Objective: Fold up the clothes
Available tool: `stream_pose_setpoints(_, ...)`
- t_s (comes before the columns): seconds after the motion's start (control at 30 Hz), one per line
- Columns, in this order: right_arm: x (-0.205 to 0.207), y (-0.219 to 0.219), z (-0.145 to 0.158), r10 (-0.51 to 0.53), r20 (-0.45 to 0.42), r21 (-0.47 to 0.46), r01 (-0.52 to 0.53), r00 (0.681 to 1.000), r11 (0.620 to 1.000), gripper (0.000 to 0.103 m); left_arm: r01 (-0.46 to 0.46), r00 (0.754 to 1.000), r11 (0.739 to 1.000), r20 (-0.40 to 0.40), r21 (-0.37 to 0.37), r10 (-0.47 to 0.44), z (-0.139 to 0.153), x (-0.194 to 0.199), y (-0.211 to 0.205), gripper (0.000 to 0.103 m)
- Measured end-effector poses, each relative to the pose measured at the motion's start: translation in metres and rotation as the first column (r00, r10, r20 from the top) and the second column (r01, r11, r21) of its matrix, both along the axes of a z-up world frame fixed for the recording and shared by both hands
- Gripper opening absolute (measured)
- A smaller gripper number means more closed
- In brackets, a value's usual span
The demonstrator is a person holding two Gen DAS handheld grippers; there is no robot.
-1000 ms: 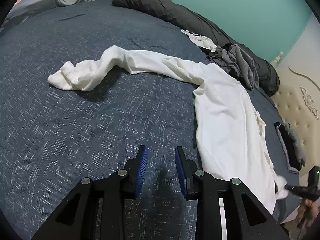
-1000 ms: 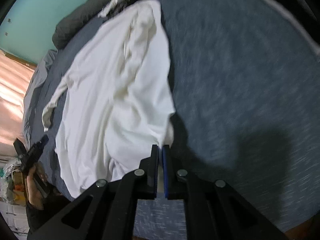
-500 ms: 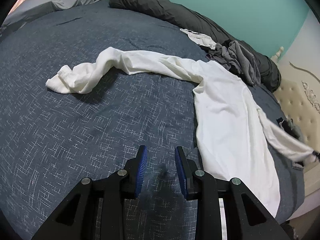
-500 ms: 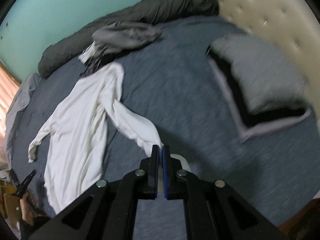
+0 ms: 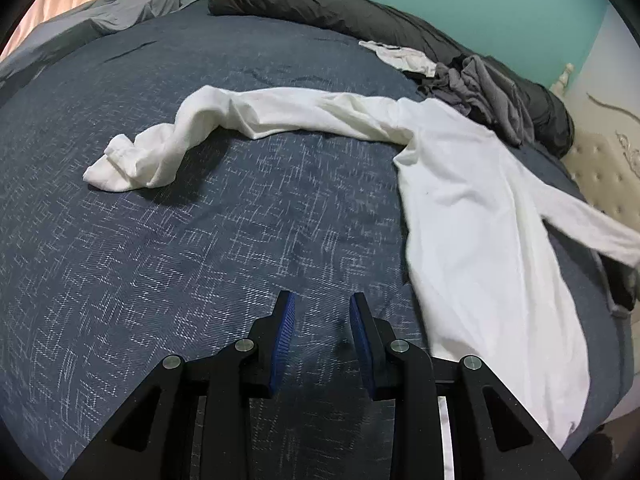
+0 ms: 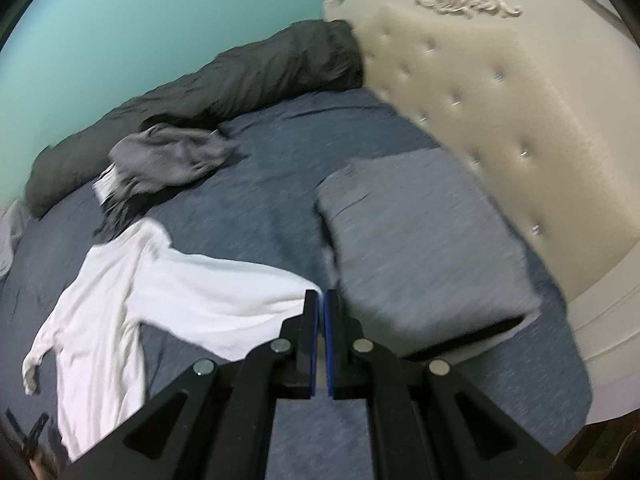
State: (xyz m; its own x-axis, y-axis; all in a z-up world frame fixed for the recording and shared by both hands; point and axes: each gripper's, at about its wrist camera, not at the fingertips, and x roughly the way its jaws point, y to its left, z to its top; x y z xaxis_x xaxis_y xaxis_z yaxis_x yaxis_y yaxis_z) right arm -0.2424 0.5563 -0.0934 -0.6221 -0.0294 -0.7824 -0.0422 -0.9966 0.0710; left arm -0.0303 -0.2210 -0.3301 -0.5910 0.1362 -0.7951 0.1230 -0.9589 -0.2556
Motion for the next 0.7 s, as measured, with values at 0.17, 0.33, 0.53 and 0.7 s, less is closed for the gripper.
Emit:
stream_pose_setpoints(0.17, -0.026, 0.027, 0.016, -0.065, -0.04, 0.055, 0.067, 0.997, 0.996, 0.002, -0.022, 1.0, 1.0, 0.012, -0.012, 0.022, -0.004, -0.001, -0.003, 0.031)
stream_pose_setpoints(0.33, -0.048, 0.043, 0.018, -0.102, -0.046, 0.104, 0.106, 0.994, 0.989, 0.002, -0.01, 1.0, 1.0, 0.006, -0.022, 0.01, 0.0, -0.003, 0.004, 0.031)
stream_pose_setpoints(0.53, -0.057, 0.044, -0.005, -0.083, 0.005, 0.147, 0.081, 0.997, 0.986, 0.003, 0.016, 1.0, 0.999, -0.003, -0.036, -0.016, 0.005, -0.004, 0.013, 0.031)
stream_pose_setpoints(0.7, -0.046, 0.052, -0.009, -0.161, -0.012, 0.175, 0.161, 0.987, 0.971, 0.004, 0.021, 1.0, 1.0, -0.006, -0.016, -0.021, 0.006, -0.003, 0.014, 0.031)
